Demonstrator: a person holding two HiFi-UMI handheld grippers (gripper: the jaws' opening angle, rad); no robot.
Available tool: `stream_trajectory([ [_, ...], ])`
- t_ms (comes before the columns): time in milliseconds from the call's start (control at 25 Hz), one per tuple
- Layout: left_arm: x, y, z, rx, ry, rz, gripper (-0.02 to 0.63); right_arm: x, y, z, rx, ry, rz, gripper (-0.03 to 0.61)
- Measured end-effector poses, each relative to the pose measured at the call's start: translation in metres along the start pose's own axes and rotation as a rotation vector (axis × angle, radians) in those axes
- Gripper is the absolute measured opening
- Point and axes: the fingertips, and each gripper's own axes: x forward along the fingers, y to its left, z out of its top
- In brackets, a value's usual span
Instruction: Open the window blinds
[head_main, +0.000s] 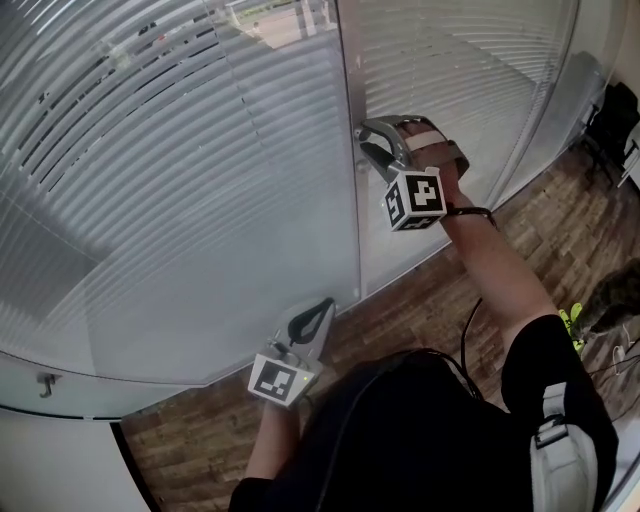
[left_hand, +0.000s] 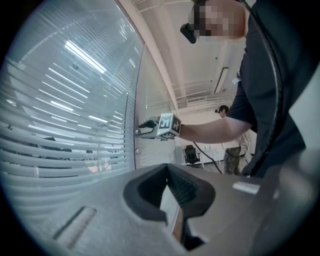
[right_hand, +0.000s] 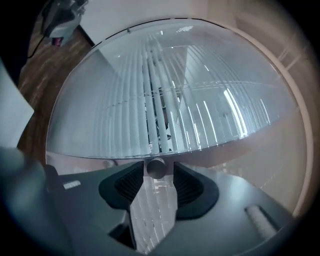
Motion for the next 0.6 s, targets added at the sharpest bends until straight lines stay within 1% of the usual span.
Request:
stream_trajectory([
  [40, -0.001, 0.001, 0.000, -0.002, 0.001, 0.005, 0.005, 0.002, 0.004, -0.001, -0.031, 0.005, 0.006, 0.176],
  [80, -0.002, 0.002, 0.000, -0.002, 0.001, 0.009, 0.005, 0.004, 0.005, -0.002, -0.035, 0.007, 0.009, 0.176],
  [200, -0.004, 0.003, 0.000, 0.004, -0.002, 0.014, 0.005, 0.007, 0.002, -0.004, -0.011, 0.012, -0.001, 0.176],
  [280, -0.004, 0.004, 0.001, 0.003, -0.003, 0.020, 0.005, 0.009, 0.002, -0.003, -0.017, 0.012, -0.001, 0.174],
  [400, -0.006, 0.005, -0.001, 0.001, -0.001, 0.023, 0.005, 0.011, 0.000, 0.001, -0.009, 0.009, -0.017, 0.132],
  [600, -0.005, 0.004, -0.012, 0.003, -0.008, 0.016, 0.005, 0.014, 0.011, -0.001, 0.041, 0.017, -0.015, 0.129],
])
